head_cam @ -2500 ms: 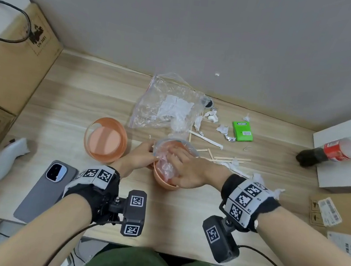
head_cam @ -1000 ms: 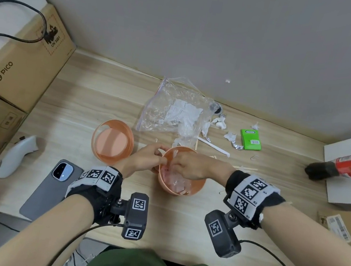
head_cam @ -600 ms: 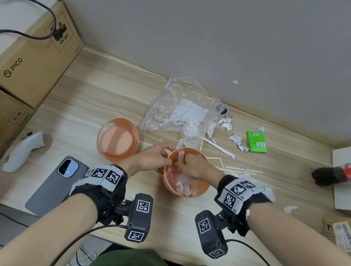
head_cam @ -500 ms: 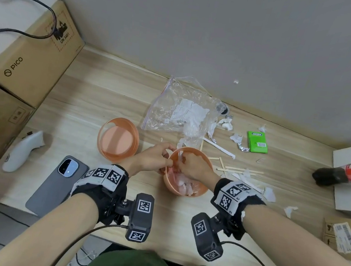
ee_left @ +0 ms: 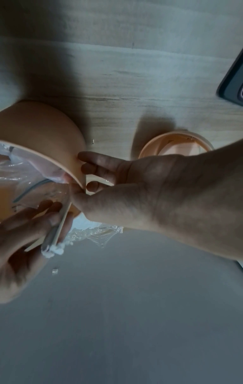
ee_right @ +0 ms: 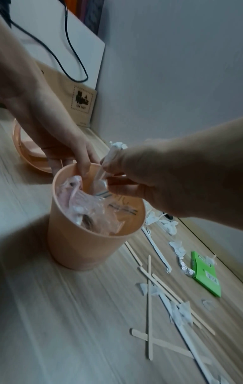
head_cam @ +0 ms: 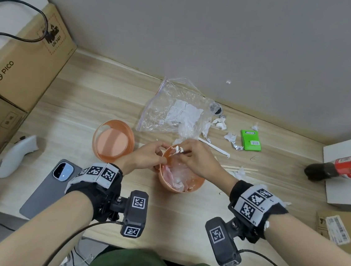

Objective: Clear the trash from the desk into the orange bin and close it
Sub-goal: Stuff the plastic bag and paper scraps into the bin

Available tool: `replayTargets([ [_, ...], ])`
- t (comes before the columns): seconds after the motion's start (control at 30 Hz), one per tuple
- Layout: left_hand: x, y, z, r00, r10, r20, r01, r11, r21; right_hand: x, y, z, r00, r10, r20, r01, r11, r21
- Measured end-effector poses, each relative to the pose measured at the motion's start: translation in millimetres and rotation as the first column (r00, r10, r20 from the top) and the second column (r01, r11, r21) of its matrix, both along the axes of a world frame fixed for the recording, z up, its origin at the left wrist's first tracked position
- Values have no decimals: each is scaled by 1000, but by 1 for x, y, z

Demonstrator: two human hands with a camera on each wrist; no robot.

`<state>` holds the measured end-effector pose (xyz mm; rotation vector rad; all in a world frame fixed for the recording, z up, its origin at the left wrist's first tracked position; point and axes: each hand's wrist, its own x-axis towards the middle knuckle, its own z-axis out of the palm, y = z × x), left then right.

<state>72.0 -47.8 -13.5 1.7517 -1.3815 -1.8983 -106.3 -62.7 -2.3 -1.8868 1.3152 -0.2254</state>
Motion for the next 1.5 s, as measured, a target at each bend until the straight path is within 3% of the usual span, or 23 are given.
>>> replayTargets([
  [0.33, 2, 3, 0, 1000, 14, -5, -14, 1000, 11, 23, -4, -11, 987, -2, -159, 3, 1000, 4],
  [0.57, 6, 5, 1, 1000, -28, 10, 28, 1000, 10, 16, -6, -29, 979, -134, -155, 157, 977, 143],
  [0.77, 4, 4, -1, 1000, -16, 7, 16, 1000, 17, 16, -8, -32, 963, -247, -111, 270, 903, 333],
  [0.93, 2, 5, -3, 1000, -29, 0, 29, 999, 22, 16, -5, -29, 976, -151, -156, 195, 926, 323],
  [1.1, 7, 5, -8, 1000, -13, 14, 13, 1000, -8, -4, -11, -7, 999, 34, 1, -30, 866, 499],
  [1.23, 14, 5, -9, 1000, 21, 16, -20, 998, -53, -39, -32, 13, 968, -138, 210, -34, 756, 654],
  [1.33, 19, 7, -9, 999, 38, 20, -37, 998, -60, -54, -44, 8, 957, -264, 124, 162, 836, 524],
  [1.4, 23, 10, -10, 998, 54, 20, -52, 997, -59, -59, -52, -7, 949, -315, -9, 301, 899, 318],
  [1.5, 32, 14, -12, 997, 70, 27, -69, 996, -60, -55, -66, -26, 931, -352, -93, 351, 936, -30],
])
